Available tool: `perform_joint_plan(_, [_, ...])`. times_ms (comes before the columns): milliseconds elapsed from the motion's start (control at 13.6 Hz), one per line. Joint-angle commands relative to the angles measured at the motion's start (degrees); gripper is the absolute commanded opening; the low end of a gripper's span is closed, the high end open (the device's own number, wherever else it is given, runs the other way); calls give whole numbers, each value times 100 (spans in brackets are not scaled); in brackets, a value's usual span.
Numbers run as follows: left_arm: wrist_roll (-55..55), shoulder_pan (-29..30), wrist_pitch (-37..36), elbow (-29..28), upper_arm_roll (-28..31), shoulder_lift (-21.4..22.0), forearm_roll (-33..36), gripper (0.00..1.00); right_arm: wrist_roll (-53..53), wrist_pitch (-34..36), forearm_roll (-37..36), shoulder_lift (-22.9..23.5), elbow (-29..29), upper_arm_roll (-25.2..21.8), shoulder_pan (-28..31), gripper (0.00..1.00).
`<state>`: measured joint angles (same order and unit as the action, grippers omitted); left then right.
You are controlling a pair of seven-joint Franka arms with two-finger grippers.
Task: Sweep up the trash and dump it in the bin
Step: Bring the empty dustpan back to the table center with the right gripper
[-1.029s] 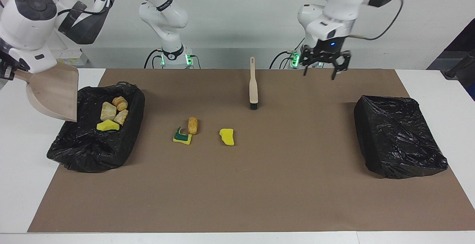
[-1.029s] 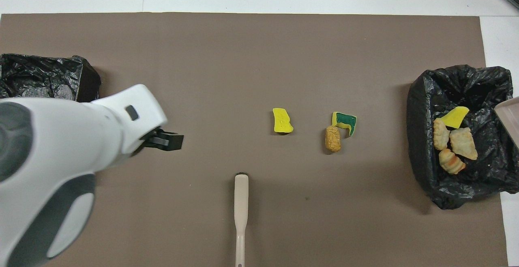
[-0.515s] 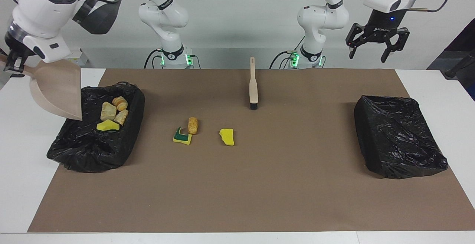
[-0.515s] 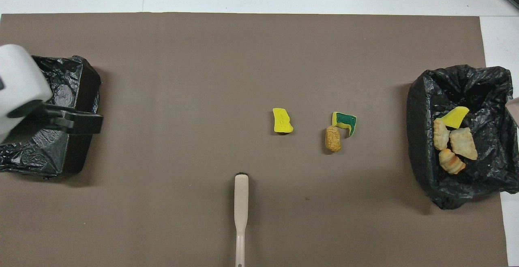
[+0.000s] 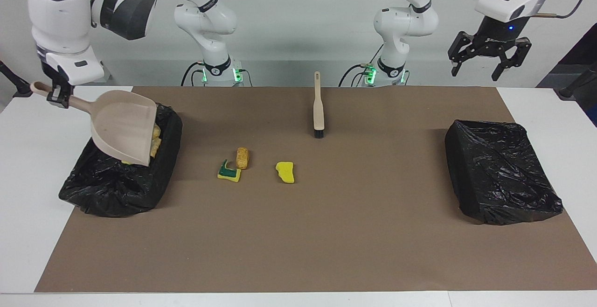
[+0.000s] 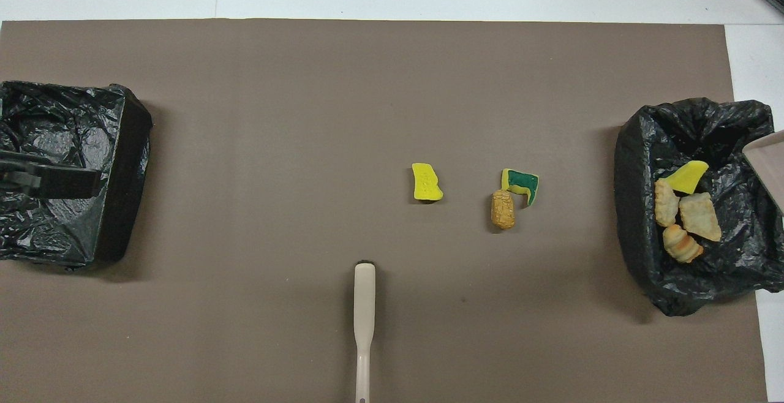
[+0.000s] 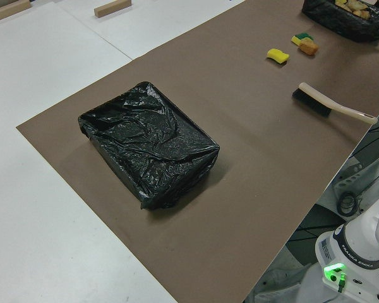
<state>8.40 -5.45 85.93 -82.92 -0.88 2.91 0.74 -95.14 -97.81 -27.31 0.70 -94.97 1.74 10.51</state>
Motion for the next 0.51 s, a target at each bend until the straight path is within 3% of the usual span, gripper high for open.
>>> perform_joint_plan(0, [179, 167, -208, 276, -62, -141, -74, 100, 1193, -37, 558, -386, -469, 46, -48, 0])
perform_joint_plan(294, [171, 263, -234, 302, -62, -150, -91, 100, 3733, 165, 901, -544, -689, 46, -619, 0])
perform_joint_plan(441, [162, 272, -384, 425, -62, -211, -100, 100, 5156, 244, 1445, -580, -838, 46, -760, 0])
